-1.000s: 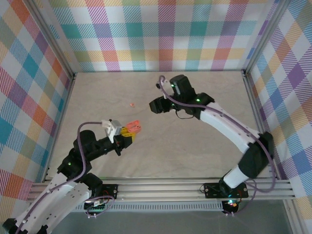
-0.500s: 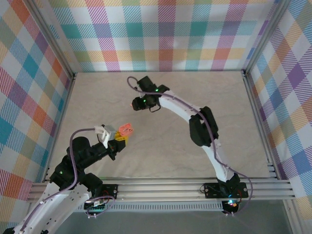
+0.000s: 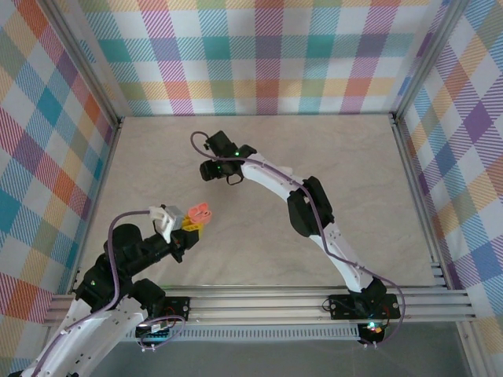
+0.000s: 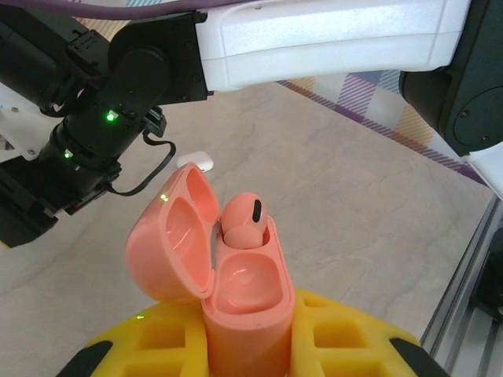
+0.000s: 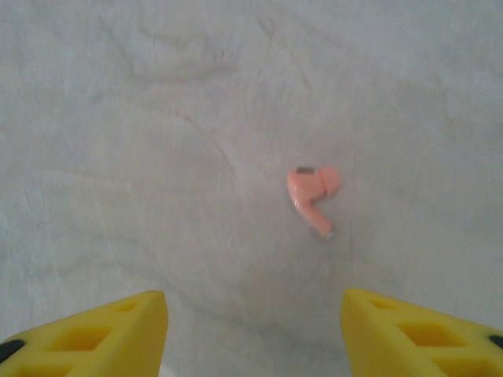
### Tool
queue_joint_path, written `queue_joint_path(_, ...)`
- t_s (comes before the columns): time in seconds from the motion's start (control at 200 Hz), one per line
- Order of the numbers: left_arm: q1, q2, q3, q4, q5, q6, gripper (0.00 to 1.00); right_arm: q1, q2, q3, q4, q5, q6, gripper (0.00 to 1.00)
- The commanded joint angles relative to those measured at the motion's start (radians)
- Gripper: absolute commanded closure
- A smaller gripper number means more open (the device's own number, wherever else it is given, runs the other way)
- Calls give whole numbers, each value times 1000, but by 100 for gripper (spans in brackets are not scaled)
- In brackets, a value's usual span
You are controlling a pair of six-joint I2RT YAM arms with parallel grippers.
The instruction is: Insert wireless bluetooth earbuds into charging case
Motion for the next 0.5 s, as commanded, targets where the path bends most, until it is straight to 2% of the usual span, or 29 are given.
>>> queue_joint_path(0.0, 11, -12, 19, -6, -9, 18, 93, -8, 55, 46, 94, 15, 9, 37)
queue_joint_path(0.15, 11, -12, 25, -15, -6, 27, 93, -15, 155, 183, 100, -68, 27, 35)
queue_joint_path(0.495, 11, -36, 31, -41, 0, 27, 93, -31, 233, 244, 215, -183, 67, 33)
